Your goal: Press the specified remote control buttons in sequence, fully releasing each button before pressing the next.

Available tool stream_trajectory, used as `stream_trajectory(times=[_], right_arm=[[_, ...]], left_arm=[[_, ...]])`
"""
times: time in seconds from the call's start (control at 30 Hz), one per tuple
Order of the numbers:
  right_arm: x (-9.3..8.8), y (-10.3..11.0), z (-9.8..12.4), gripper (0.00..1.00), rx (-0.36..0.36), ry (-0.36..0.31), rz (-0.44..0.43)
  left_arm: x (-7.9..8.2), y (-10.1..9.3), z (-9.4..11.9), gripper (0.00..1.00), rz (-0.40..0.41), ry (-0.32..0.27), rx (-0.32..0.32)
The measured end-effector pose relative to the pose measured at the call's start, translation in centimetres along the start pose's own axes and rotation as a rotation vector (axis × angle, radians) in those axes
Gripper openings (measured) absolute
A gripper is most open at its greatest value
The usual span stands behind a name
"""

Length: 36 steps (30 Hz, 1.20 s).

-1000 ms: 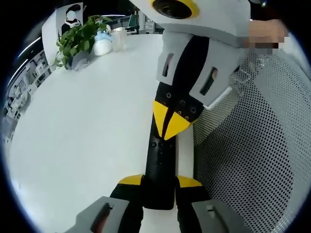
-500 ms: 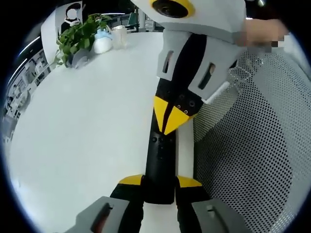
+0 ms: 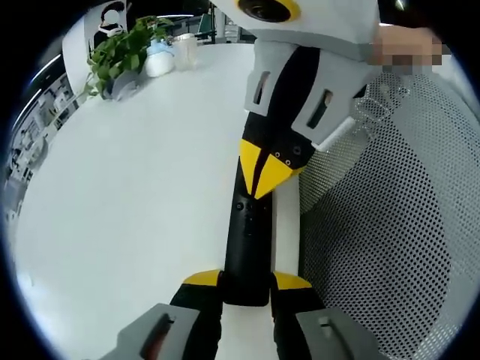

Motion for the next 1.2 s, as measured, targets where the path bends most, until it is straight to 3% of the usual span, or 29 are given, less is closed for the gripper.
stream_trajectory(times=[0.5,0.93,1.2], right_arm=[[-0.4,-0.3,0.4,0.0,0.0,0.027,-0.141],[-1.0,-0.3,1.1,0.0,0.005,0.064,-0.185],[-1.0,-0.1,0.9,0.0,0.003,0.074,-0.157]], left_arm=[[0.0,0.1,0.0,0.24,0.05,-0.013,0.005],[0.0,0.0,0.0,0.24,0.05,-0.014,0.005],[0.0,0.0,0.0,0.24,0.024,-0.006,0.004]])
Point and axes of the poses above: the point that each gripper's makers call its tool centre point, and the gripper's own axes: z roughly backward along the fingers, y roughly to its left, x roughly out of its top, the point moved 5 cm from there along z, roughly backward along the fingers, and after that the axes turned 14 degrees about -y, right-handed, at the moved point
